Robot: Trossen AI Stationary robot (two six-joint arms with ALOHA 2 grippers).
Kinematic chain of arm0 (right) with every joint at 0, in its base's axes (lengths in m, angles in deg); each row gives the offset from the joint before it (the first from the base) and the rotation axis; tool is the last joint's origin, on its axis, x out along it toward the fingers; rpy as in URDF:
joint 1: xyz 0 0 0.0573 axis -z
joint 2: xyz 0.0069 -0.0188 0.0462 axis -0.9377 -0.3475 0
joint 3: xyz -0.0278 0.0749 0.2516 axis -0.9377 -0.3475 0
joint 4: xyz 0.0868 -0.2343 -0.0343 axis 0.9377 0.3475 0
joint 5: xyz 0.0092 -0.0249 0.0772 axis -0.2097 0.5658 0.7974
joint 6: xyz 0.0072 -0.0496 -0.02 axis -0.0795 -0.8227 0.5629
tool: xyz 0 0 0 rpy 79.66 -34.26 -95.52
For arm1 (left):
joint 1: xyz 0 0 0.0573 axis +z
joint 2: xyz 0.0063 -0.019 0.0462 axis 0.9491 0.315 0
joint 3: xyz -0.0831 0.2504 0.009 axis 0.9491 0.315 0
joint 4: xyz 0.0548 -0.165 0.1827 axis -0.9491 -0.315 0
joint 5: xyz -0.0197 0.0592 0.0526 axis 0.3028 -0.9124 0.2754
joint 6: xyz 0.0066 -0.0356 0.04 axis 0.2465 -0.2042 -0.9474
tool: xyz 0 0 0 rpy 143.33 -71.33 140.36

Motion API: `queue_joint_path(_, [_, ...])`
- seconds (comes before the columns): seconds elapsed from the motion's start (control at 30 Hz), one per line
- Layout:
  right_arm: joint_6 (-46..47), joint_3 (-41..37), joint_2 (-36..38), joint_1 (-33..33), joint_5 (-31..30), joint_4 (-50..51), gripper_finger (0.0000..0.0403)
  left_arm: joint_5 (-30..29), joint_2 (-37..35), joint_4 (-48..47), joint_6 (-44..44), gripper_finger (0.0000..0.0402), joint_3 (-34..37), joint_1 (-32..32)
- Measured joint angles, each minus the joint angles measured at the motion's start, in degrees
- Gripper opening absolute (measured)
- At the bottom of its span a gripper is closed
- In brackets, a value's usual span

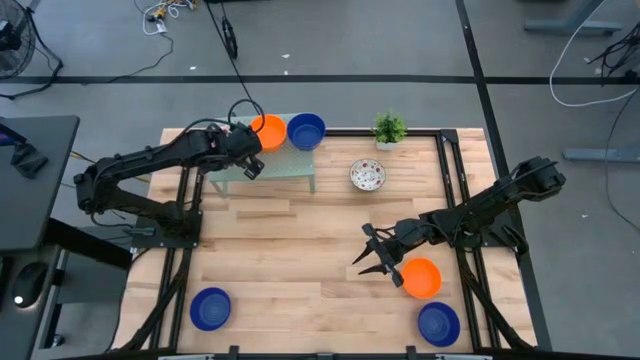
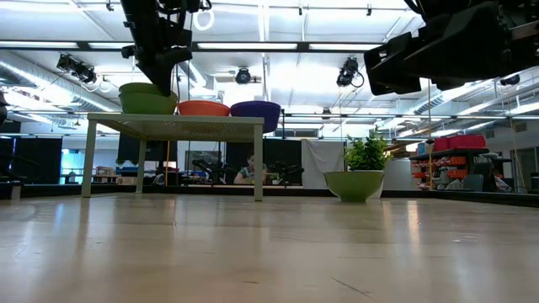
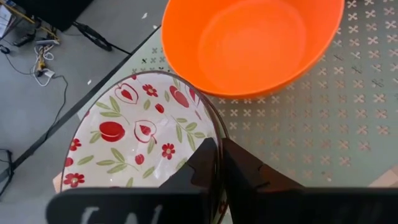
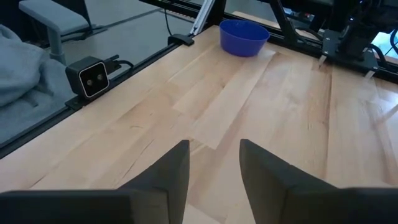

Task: Pick & Place Mini bowls
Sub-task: Stack the white patterned bowl on top of the other white patterned bowl on the shelf, then stack the orange bowl on top of the other orange bowls on the shelf

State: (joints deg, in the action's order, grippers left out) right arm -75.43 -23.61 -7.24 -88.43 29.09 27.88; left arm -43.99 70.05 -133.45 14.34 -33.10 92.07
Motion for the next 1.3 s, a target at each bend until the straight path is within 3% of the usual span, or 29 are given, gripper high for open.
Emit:
queue_joint_path(0.2, [0.0,0.0,0.0,0.0,0.0,-0.01,0.0141,0.34,-0.02,-0.21,0.31,0.0045,-0.02,-0.02])
queue_joint_path(0.53, [0.0,0.0,0.0,0.0,-0.02,-0.01,0.0141,1.74,-1.41,-3.15,0.44,0.0157,-0.09,-0.02])
queue_joint_path(0.7, [0.0,0.0,0.0,0.0,-0.04,-0.01,0.0141,2.14,-4.38,-3.0,1.16,0.0178,-0.09,-0.02])
queue_joint_path(1.03, [0.0,0.0,0.0,0.0,-0.2,0.0,0.0141,1.81,-10.02,-2.74,1.51,0.0141,-0.09,-0.04])
queue_joint_path(1.3, [0.0,0.0,0.0,0.0,-0.17,0.01,0.0141,1.41,-9.91,-2.1,1.89,0.0018,-0.09,-0.04])
